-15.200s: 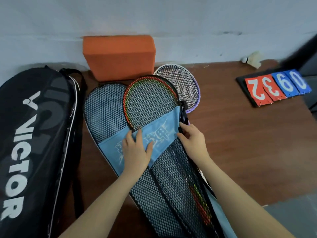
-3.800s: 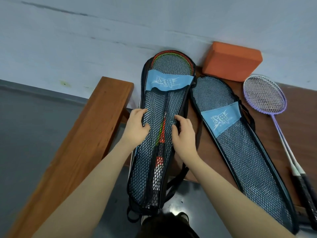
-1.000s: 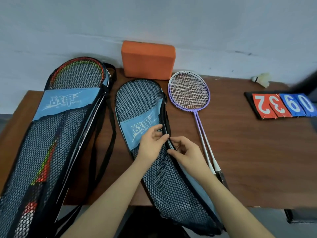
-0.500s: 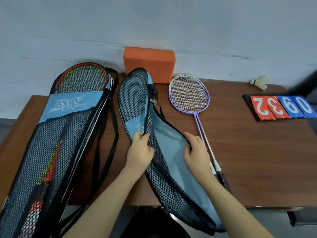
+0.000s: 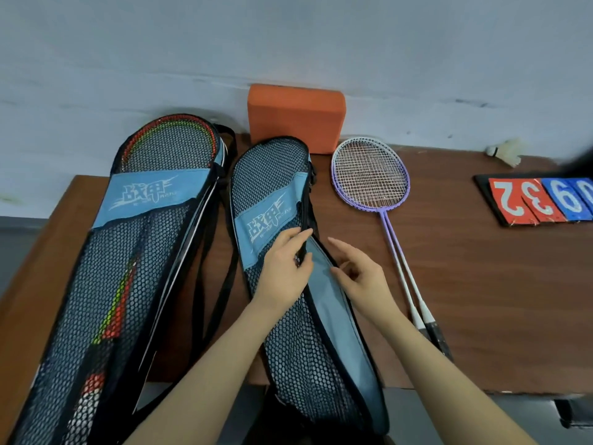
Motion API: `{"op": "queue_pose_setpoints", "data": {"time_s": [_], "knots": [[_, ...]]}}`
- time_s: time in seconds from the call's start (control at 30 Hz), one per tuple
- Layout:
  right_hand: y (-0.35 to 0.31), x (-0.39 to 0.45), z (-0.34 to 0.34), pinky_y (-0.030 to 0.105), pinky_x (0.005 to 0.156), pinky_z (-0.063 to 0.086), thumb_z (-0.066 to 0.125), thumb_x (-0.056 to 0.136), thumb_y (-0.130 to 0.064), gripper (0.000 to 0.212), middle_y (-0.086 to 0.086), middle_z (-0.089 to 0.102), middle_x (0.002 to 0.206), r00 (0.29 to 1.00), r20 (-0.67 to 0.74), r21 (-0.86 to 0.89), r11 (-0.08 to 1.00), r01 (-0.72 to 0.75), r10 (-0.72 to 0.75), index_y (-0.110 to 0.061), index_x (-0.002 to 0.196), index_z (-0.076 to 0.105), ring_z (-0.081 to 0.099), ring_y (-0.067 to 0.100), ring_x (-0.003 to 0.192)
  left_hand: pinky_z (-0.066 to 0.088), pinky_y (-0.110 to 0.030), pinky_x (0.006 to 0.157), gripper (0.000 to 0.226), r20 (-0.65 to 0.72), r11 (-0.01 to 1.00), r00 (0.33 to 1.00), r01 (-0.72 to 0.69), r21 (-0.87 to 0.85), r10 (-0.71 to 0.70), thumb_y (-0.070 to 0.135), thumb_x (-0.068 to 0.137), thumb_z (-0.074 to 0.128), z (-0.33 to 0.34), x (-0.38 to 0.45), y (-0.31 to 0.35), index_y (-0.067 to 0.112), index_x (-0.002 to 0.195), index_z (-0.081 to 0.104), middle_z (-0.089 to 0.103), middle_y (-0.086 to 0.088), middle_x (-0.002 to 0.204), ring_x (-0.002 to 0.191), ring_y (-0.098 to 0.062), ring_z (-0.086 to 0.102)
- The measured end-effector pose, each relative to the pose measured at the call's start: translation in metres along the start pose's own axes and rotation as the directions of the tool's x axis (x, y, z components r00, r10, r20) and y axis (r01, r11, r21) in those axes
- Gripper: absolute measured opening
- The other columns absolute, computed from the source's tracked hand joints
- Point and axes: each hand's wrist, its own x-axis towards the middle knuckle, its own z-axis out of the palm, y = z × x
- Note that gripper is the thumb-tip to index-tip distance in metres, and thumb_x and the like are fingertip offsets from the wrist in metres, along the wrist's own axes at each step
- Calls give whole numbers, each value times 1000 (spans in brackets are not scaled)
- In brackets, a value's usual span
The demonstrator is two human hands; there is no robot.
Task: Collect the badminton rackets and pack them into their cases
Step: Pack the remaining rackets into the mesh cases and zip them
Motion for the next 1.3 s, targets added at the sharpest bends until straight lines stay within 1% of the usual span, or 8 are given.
{"op": "queue_pose_setpoints", "data": {"time_s": [0.13, 0.27, 0.4, 0.5, 0.73, 0.87, 1.03, 1.3], "knots": [[13, 13, -11, 7, 77, 40, 55, 86, 3, 45, -3, 52, 90, 997, -31, -118, 991, 69, -73, -19, 125, 57, 52, 0, 79, 44, -13, 64, 41, -137, 999, 990, -31, -40, 26, 2, 85, 57, -5, 9, 8, 11, 125, 56, 55, 2, 110, 61, -8, 47], [36, 20, -28, 2, 78, 35, 49, 87, 7, 42, 0, 48, 91, 998, -63, -174, 985, -17, 6, -12, 123, 59, 50, 0, 82, 40, -10, 63, 38, -202, 998, 978, -56, 5, 56, 0, 85, 57, 5, 19, 18, 7, 122, 58, 55, 1, 101, 61, -3, 45], [62, 23, -44, 18, 78, 40, 52, 90, -3, 34, -1, 50, 92, 987, -57, -200, 966, -161, 153, -12, 121, 61, 53, 13, 84, 41, -14, 69, 37, -163, 999, 986, -23, 32, 28, 2, 85, 57, 27, 24, 21, 7, 122, 59, 58, -1, 107, 67, 0, 48], [79, 22, -54, 26, 78, 45, 59, 89, -22, 31, -2, 54, 99, 973, -26, -219, 948, -231, 231, -16, 120, 60, 56, 15, 88, 39, -7, 72, 38, -105, 999, 994, 15, 48, -10, 3, 85, 57, 42, 28, 20, 6, 123, 57, 56, -1, 109, 71, 6, 48], [120, 17, -76, 40, 81, 46, 65, 84, -35, 46, 10, 56, 107, 885, -232, -359, 810, -463, 404, -9, 121, 56, 55, 30, 99, 36, -8, 74, 38, -25, 991, 994, 105, 79, -103, 6, 86, 57, 67, 36, 18, 10, 124, 57, 51, 6, 106, 73, 1, 47], [126, 21, -76, 40, 80, 41, 65, 84, -31, 42, 11, 55, 109, 893, -218, -489, 748, -448, 393, -10, 119, 57, 57, 35, 95, 32, 3, 74, 38, -7, 987, 992, 126, 96, -126, 9, 87, 56, 75, 37, 17, 12, 125, 56, 49, 9, 105, 77, 3, 49], [125, 18, -79, 37, 75, 34, 58, 84, -17, 24, 8, 56, 101, 893, -247, -539, 712, -450, 377, -13, 107, 65, 57, 34, 88, 36, -3, 76, 39, 15, 981, 985, 167, 94, -170, 13, 89, 55, 77, 35, 11, 18, 127, 54, 51, 9, 114, 86, 9, 49], [127, 7, -89, 35, 58, 42, 52, 88, -13, 19, 6, 51, 91, 905, -203, -507, 751, -424, 374, -11, 105, 61, 54, 36, 77, 37, 0, 74, 38, 12, 976, 981, 194, 96, -196, 14, 89, 55, 84, 36, 5, 17, 127, 54, 50, 11, 112, 86, 13, 48]]}}
